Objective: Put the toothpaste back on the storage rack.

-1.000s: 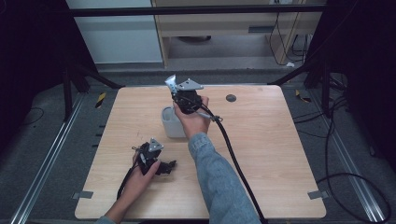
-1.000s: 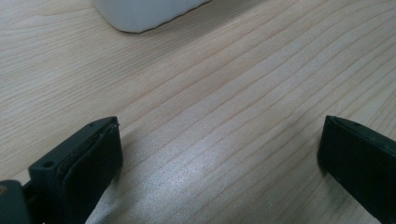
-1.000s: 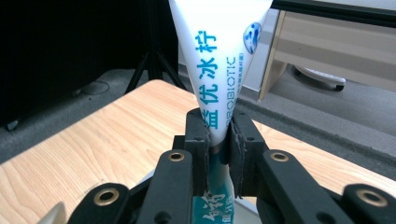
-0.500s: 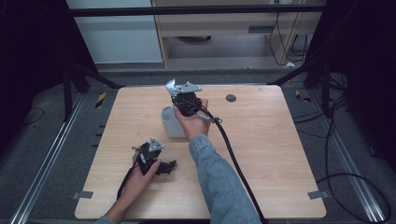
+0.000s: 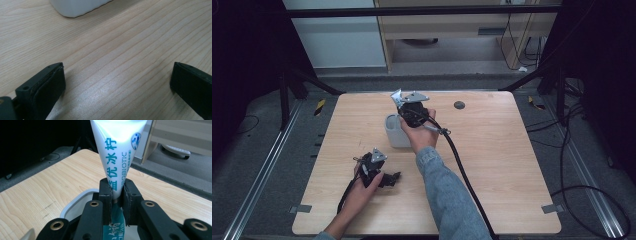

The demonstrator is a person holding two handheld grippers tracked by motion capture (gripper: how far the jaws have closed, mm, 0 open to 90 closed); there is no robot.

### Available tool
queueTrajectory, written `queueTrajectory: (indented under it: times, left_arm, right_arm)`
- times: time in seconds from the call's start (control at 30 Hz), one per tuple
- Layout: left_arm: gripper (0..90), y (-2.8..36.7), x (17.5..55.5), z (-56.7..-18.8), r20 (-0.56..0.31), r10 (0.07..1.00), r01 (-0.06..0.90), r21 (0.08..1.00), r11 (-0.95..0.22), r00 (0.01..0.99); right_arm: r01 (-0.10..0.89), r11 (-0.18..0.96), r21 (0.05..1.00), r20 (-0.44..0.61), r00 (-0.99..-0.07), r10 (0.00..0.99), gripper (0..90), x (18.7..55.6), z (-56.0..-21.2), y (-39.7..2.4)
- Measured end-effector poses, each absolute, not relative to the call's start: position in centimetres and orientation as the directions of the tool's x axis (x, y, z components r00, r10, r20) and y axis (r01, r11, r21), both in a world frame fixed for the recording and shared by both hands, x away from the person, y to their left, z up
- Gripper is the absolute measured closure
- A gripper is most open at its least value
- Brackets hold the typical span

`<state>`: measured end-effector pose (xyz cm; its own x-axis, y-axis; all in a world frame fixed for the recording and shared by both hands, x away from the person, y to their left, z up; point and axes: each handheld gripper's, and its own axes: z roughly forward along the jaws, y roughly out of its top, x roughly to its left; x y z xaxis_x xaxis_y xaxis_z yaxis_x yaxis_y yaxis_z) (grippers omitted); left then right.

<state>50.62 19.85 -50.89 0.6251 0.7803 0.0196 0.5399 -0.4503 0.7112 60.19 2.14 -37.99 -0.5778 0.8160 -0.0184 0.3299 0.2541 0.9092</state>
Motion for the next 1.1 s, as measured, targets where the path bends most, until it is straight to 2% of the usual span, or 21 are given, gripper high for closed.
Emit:
queueTrajectory:
  times: [1.1]
  left_arm:
    - [0.0,19.8,50.6,-50.9,0.019,0.780,0.540,0.711,-0.450,0.625]
  right_arm:
    - [0.386,0.279,0.879,-0.009,-0.571,0.821,78.9,59.9,-40.1,1.7]
